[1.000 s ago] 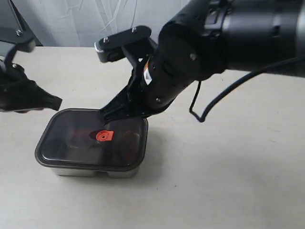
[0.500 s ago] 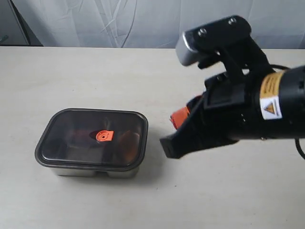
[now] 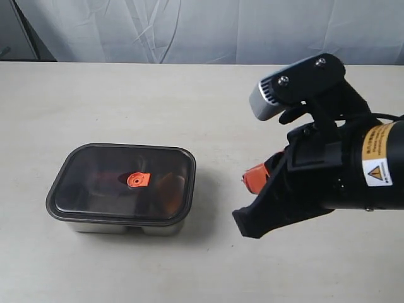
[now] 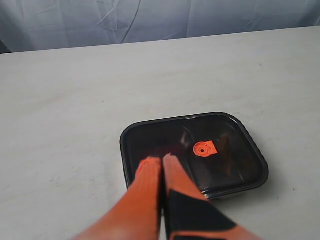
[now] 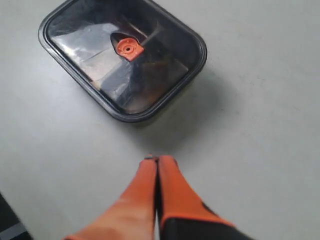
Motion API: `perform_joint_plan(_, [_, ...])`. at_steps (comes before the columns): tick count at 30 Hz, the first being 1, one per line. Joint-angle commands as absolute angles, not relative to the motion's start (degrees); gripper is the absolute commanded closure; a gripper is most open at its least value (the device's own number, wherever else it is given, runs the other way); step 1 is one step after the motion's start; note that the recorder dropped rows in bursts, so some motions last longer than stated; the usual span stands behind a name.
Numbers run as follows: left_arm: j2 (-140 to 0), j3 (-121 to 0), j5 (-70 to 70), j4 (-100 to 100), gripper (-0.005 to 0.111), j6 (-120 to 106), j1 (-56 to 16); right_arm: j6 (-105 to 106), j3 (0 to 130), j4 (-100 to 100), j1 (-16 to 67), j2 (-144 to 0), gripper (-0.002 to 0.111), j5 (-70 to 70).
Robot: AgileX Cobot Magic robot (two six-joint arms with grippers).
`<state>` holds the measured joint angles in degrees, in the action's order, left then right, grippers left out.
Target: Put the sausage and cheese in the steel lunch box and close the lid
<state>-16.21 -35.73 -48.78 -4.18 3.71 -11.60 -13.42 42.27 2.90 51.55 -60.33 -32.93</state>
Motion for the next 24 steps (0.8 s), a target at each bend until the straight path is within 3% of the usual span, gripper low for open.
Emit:
perform_joint_plan(1, [-15.73, -35.41, -48.35, -3.95, 0.107, 3.93, -11.56, -11.54, 42.04, 11.96, 48.51, -54.54, 0.109, -30.69])
perform_joint_plan(10, [-15.73, -35.41, -48.35, -3.95, 0.107, 3.93, -11.56, -10.89, 40.46, 4.47, 16.41, -38.54, 0.109, -27.16])
perform_joint_plan(13, [-15.73, -35.41, -48.35, -3.67, 0.107, 3.93, -11.56, -10.05, 37.01, 5.54, 9.42, -30.48, 0.109, -27.01])
perform_joint_plan(24, [-15.73, -35.41, -48.35, -3.67, 0.107, 3.93, -11.56, -9.81, 23.6, 7.16, 6.67, -16.58, 0.109, -26.97])
